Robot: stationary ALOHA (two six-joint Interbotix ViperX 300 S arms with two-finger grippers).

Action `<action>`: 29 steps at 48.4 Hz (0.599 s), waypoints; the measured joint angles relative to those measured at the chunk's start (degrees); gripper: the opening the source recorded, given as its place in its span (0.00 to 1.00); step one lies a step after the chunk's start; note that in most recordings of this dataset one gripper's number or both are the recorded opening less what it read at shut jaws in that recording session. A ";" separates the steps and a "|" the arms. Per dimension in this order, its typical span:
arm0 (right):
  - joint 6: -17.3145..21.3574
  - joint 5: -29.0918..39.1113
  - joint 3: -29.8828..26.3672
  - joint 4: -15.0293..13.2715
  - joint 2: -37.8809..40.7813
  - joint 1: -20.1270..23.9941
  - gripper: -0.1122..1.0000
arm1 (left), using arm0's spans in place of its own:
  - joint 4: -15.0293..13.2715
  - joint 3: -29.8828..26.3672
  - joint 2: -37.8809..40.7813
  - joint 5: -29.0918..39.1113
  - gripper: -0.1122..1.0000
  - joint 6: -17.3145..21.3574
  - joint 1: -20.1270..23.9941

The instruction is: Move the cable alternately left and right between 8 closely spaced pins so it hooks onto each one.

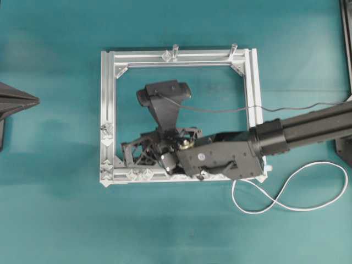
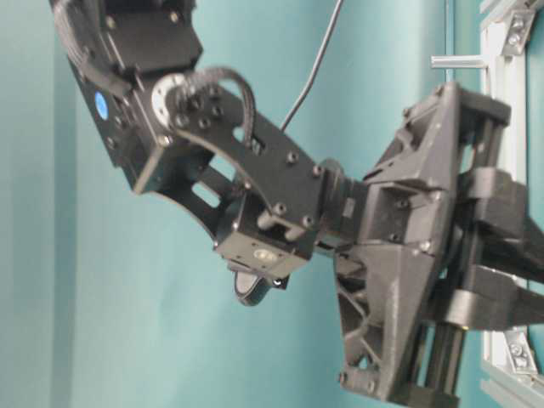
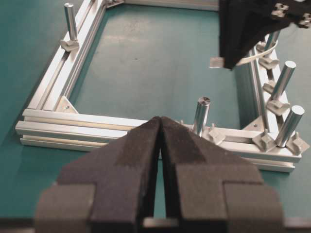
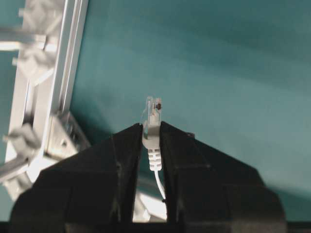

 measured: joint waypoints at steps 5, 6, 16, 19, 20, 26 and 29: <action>-0.79 0.00 0.00 0.00 0.09 -0.79 0.25 | 0.00 0.00 0.00 0.00 0.10 0.00 0.00; -0.88 0.00 0.00 0.00 0.09 -0.88 0.25 | 0.09 0.00 0.00 0.00 0.10 0.00 0.00; -0.88 -0.53 0.00 0.00 0.09 -1.05 0.25 | 0.09 0.00 0.00 0.00 0.10 0.00 0.00; -0.97 -1.05 0.00 0.00 0.09 -1.05 0.25 | 0.00 0.00 0.00 0.00 0.10 0.09 0.00; -0.97 -1.14 0.09 0.00 0.09 -1.05 0.25 | 0.09 0.00 0.00 0.00 0.10 0.00 -0.09; -0.97 -1.67 -0.09 0.00 0.00 -1.23 0.25 | 0.09 0.00 0.00 0.00 0.10 0.00 -0.09; -0.97 -1.76 -0.44 0.00 0.09 -1.41 0.25 | 0.09 0.00 0.00 0.00 0.10 0.00 0.00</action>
